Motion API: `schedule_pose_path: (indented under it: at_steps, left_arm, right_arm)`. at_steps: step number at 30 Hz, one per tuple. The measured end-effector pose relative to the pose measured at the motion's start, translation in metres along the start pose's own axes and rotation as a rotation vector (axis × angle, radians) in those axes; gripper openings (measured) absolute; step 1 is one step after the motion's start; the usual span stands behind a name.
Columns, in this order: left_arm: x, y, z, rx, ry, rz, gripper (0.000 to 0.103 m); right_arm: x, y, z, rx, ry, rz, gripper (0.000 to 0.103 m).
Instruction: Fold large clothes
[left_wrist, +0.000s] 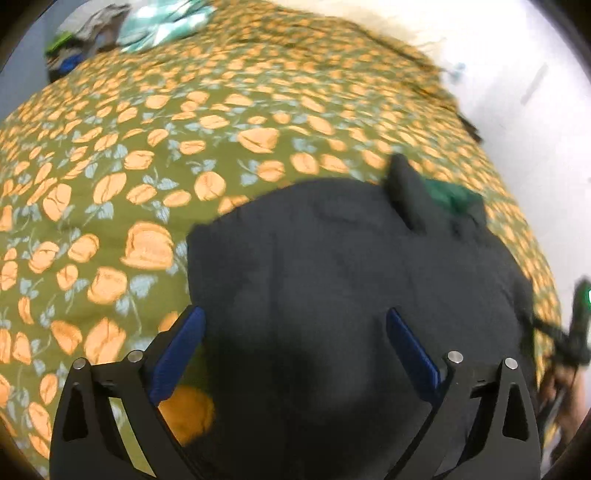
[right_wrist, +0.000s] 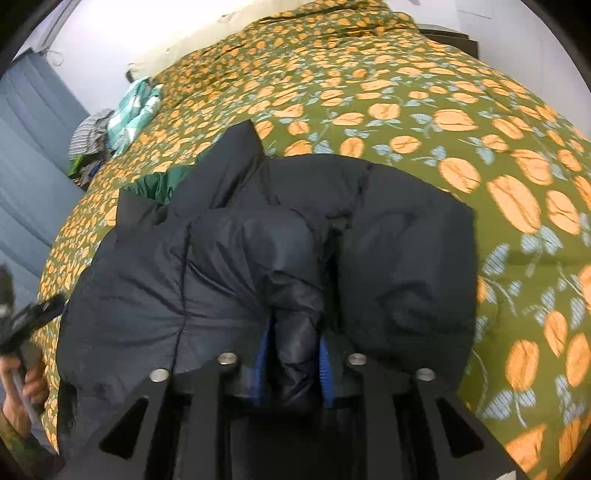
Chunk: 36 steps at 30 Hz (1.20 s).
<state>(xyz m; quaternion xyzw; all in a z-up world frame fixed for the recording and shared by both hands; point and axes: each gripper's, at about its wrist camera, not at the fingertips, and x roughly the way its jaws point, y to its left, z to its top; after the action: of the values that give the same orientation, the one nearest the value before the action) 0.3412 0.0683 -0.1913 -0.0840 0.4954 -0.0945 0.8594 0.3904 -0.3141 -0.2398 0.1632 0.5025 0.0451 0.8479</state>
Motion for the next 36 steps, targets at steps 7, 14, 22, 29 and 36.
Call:
schedule_pose_path:
  at_steps: [7,14,22,29,36]
  left_arm:
    - [-0.003,0.015,-0.034,-0.030,0.095,0.016,0.099]
    - [-0.098,0.045,-0.148,0.024,0.185,-0.039,0.099]
    - [-0.116,0.043,-0.244,-0.032,0.312,-0.114,0.099]
    - [-0.101,0.021,-0.261,0.009,0.379,-0.115,0.065]
    - [-0.144,0.013,-0.258,0.027,0.360,-0.161,0.016]
  right_arm:
    - [-0.036,-0.001,-0.030,-0.039,0.027,-0.004,0.055]
    - [-0.131,-0.029,-0.110,-0.128,0.056,0.029,0.063]
    - [-0.203,-0.064,-0.237,-0.024,0.220,0.162,0.064]
    - [-0.186,-0.046,-0.299,-0.003,0.318,0.212,0.064]
    - [-0.223,-0.029,-0.281,-0.075,0.294,0.237,0.019]
